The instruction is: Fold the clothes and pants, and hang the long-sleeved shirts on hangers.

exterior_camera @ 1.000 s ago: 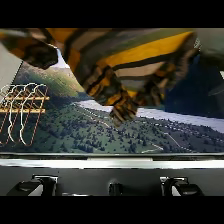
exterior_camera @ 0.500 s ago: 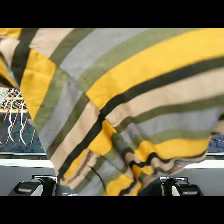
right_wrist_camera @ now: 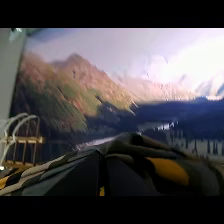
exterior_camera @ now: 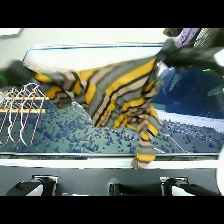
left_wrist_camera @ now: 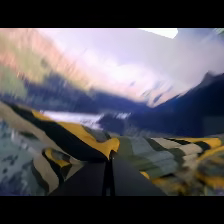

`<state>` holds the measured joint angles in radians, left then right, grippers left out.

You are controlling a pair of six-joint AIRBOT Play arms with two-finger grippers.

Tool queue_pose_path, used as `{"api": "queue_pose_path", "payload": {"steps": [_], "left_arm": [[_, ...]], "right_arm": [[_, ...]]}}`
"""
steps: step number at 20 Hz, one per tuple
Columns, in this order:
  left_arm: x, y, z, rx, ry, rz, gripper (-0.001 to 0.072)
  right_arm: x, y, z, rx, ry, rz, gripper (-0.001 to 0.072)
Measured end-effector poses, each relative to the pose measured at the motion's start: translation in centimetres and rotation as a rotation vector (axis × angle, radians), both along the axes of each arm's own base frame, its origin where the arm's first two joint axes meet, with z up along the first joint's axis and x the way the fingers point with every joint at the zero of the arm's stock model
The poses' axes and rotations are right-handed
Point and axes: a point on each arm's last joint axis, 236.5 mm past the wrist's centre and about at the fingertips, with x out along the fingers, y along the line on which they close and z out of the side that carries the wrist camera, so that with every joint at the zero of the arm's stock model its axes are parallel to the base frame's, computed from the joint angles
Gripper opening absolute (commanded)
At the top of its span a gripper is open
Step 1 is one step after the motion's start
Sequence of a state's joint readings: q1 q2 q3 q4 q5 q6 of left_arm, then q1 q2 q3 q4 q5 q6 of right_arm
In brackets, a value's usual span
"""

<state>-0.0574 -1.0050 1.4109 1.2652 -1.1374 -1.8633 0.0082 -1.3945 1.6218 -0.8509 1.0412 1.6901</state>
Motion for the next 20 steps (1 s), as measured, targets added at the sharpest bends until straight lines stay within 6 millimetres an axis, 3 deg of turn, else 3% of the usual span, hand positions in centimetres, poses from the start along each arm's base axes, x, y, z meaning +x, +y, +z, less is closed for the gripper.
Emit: {"api": "queue_pose_path", "payload": {"steps": [2,4,6,7,8,9,10,15,18,20], "left_arm": [[1.3,-0.3,-6.1,-0.004,0.149,0.001,0.0022],[2.0,-0.6,-10.8,-0.013,0.266,0.001,0.0022],[2.4,-0.8,-14.3,-0.021,0.351,0.005,0.0022],[2.6,-0.8,-15.5,-0.023,0.379,0.007,0.0022],[2.7,-0.9,-16.4,-0.023,0.401,0.007,0.0022],[2.7,-0.9,-17.1,-0.026,0.416,0.007,0.0023],[2.7,-1.0,-17.5,-0.024,0.426,0.004,0.0022],[2.7,-1.0,-18.5,-0.016,0.448,-0.006,0.0023],[2.7,-1.0,-18.7,-0.015,0.452,-0.008,0.0022],[2.7,-1.0,-18.7,-0.014,0.452,-0.009,0.0023]], "right_arm": [[1.4,2.1,-7.4,-0.007,0.151,0.067,0.0037],[1.5,3.7,-13.1,-0.026,0.267,0.121,0.0063],[0.9,4.3,-16.1,-0.047,0.335,0.158,0.0216],[0.7,3.8,-16.8,-0.066,0.352,0.168,0.0235],[0.2,3.1,-17.1,-0.084,0.367,0.180,0.0330],[-0.3,2.0,-16.9,-0.106,0.375,0.193,0.0571],[-1.0,0.4,-16.7,-0.141,0.380,0.205,0.0662],[-5.7,-9.6,-15.6,-0.298,0.464,0.163,0.0658],[-10.4,-11.6,-18.4,-0.291,0.588,0.157,0.0654],[-13.2,-11.3,-21.5,-0.252,0.667,0.158,0.0652]]}}
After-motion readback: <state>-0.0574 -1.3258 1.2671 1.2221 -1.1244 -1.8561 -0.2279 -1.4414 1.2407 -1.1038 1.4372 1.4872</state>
